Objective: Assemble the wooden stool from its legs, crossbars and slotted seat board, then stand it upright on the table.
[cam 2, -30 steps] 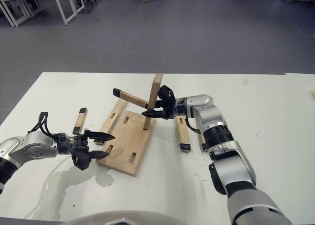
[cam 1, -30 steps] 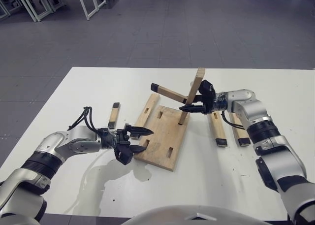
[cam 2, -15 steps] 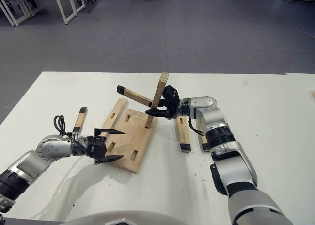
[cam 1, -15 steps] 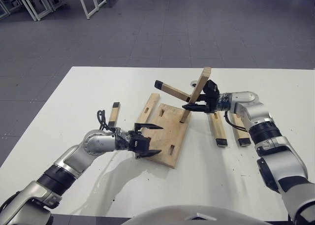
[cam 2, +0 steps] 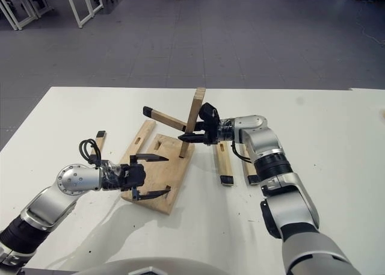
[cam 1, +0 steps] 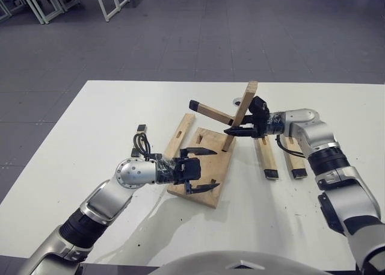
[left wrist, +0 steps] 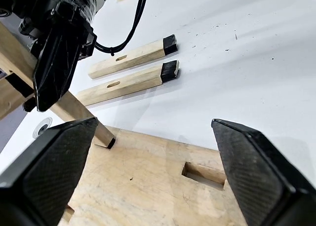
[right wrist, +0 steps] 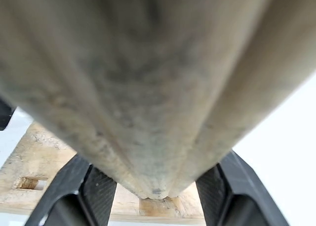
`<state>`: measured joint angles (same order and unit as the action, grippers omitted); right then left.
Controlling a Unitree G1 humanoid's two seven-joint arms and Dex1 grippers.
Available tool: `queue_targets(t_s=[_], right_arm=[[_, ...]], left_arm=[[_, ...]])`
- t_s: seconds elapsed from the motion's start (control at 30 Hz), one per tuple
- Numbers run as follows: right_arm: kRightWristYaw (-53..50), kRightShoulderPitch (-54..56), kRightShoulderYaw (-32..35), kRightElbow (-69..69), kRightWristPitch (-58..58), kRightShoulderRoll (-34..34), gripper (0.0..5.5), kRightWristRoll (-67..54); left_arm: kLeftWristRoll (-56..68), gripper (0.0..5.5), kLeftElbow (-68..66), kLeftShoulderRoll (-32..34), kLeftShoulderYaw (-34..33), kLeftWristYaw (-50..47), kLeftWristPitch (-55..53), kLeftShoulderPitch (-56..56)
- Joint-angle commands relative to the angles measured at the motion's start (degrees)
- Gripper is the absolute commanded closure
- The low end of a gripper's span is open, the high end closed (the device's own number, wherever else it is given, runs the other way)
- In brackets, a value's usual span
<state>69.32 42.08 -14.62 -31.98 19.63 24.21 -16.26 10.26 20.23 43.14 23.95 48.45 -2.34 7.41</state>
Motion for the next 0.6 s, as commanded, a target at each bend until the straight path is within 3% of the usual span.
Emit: queue_targets(t_s=[0.03, 0.23, 0.3, 0.43, 0.5, 0.6], right_arm=[[0.4, -2.8, -0.8, 0.2, 3.8, 1.2, 2.73, 2.1], [1.0, -4.5, -0.3, 4.7, 5.4, 2.8, 1.52, 2.6], [2.2, -6.8, -2.0, 8.8, 4.1, 7.7, 1.10, 5.7], [0.4, -12.1, -2.0, 15.7, 3.5, 17.5, 1.10, 12.2], [-7.1, -13.3, 2.6, 17.7, 5.8, 18.1, 1.10, 13.3], [-26.7, -12.1, 16.7, 24.3, 13.1, 13.2, 1.10, 12.1]], left_arm=[[-1.7, 1.22, -0.3, -0.4, -1.2, 0.4, -0.2, -1.8], [-2.9, 1.22, -0.4, -1.0, -2.2, 0.8, -0.3, -3.1], [-3.9, 1.22, -1.8, -1.0, -2.8, 0.5, 0.2, -3.0], [-5.4, 1.22, -4.0, -2.6, -5.0, -2.0, -1.9, -1.6], [-1.3, 1.22, -0.4, -4.0, -5.7, -2.4, -10.2, -2.9], [11.1, 1.22, 9.4, -5.4, -7.1, -3.5, -31.4, -3.9]])
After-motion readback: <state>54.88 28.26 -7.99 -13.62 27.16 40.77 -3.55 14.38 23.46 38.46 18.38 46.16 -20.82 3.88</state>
